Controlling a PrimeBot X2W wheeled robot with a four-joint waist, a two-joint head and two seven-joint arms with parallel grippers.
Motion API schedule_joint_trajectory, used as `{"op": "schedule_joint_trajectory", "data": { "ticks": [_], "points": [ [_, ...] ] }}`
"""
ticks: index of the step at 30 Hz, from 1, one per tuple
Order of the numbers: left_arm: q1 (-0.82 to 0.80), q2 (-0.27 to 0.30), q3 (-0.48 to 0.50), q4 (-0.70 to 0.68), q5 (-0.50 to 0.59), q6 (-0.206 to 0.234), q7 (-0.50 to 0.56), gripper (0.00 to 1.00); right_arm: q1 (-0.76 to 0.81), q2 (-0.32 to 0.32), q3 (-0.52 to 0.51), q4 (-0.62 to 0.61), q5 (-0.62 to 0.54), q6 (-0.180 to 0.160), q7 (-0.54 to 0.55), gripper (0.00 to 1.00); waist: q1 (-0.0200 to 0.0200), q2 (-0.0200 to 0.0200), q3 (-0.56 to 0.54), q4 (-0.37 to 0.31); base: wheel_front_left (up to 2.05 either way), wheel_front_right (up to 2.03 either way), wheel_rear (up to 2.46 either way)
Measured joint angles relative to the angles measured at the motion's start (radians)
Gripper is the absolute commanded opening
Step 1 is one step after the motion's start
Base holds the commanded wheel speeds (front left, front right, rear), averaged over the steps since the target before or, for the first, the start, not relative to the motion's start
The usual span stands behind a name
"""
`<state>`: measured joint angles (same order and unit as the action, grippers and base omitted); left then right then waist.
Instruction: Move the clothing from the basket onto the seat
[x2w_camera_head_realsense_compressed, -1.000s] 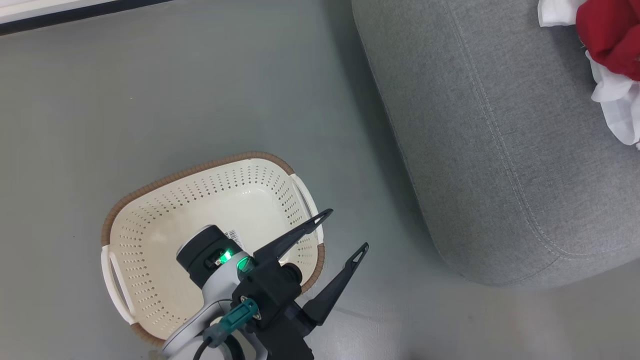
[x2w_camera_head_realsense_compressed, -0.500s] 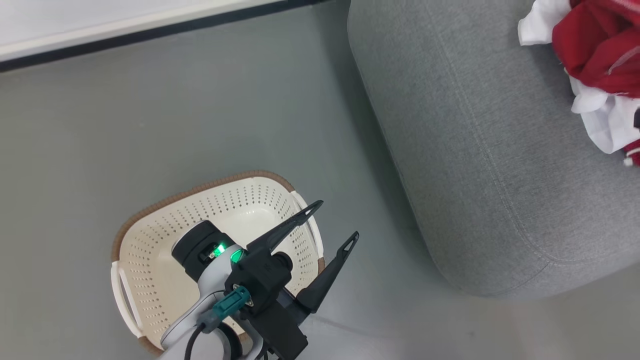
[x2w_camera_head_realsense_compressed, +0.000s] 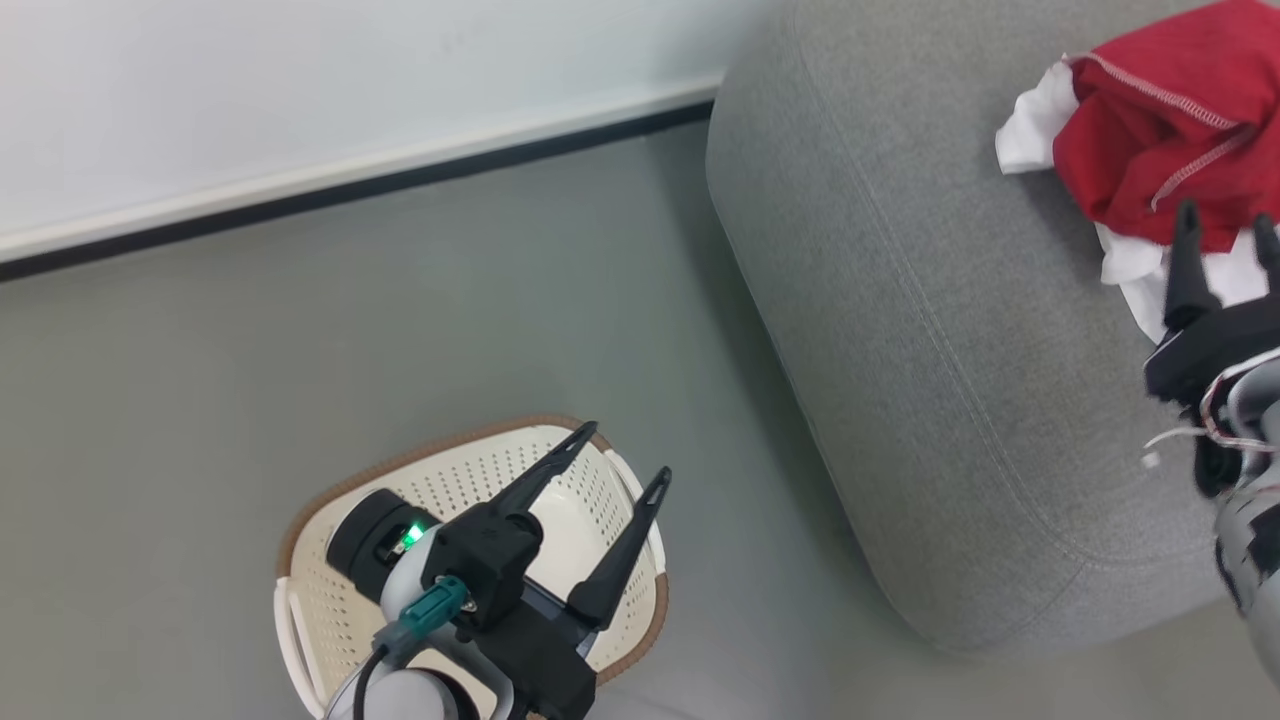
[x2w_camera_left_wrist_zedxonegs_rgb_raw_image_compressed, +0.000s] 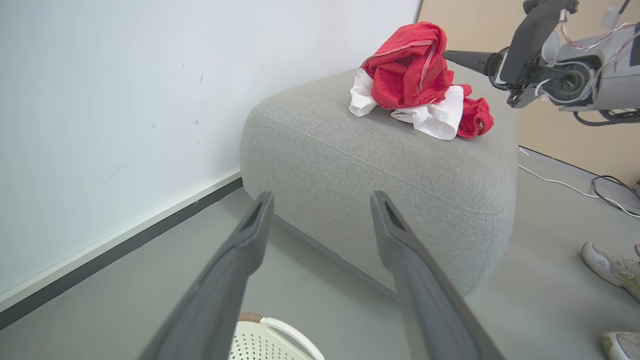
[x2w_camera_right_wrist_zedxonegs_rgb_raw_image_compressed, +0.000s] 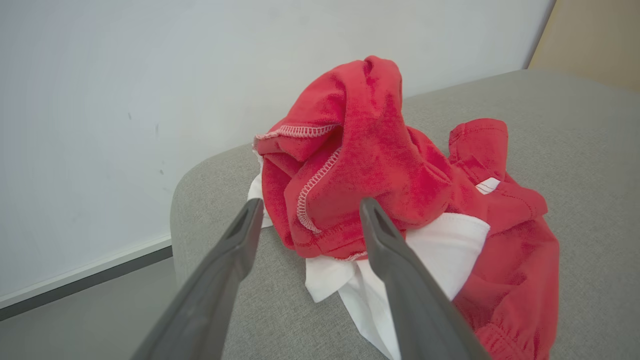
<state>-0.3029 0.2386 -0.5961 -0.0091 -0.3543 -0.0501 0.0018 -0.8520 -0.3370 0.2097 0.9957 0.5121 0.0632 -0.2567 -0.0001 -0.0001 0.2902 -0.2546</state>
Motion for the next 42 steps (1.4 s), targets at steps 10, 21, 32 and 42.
{"op": "schedule_joint_trajectory", "data": {
  "ticks": [10, 21, 32, 42],
  "points": [
    [0.055, -0.019, 0.062, 0.056, -0.023, 0.068, -0.044, 1.0, 0.195, 0.046, 0.024, -0.189, -0.04, -0.003, 0.0, 1.0, 0.0, 0.0, -0.103, 0.058, 0.0, 0.0, 0.0],
    [0.119, -0.007, 0.138, 0.091, -0.033, 0.128, -0.076, 1.0, 0.39, 0.102, 0.075, -0.41, -0.087, -0.026, 0.0, 1.0, 0.0, -0.0001, -0.191, 0.138, 0.0, 0.0, 0.0],
    [0.17, 0.006, 0.24, 0.114, -0.069, 0.156, -0.101, 1.0, 0.484, 0.108, 0.101, -0.531, -0.121, -0.063, 0.0, 1.0, 0.0, 0.0, -0.241, 0.188, 0.0, 0.0, 0.0],
    [0.227, 0.003, 0.331, 0.134, -0.086, 0.166, -0.119, 1.0, 0.574, 0.108, 0.116, -0.61, -0.137, -0.1, 0.0, 1.0, 0.0001, 0.0, -0.27, 0.207, 0.0, 0.0, 0.0]
  ]
}}
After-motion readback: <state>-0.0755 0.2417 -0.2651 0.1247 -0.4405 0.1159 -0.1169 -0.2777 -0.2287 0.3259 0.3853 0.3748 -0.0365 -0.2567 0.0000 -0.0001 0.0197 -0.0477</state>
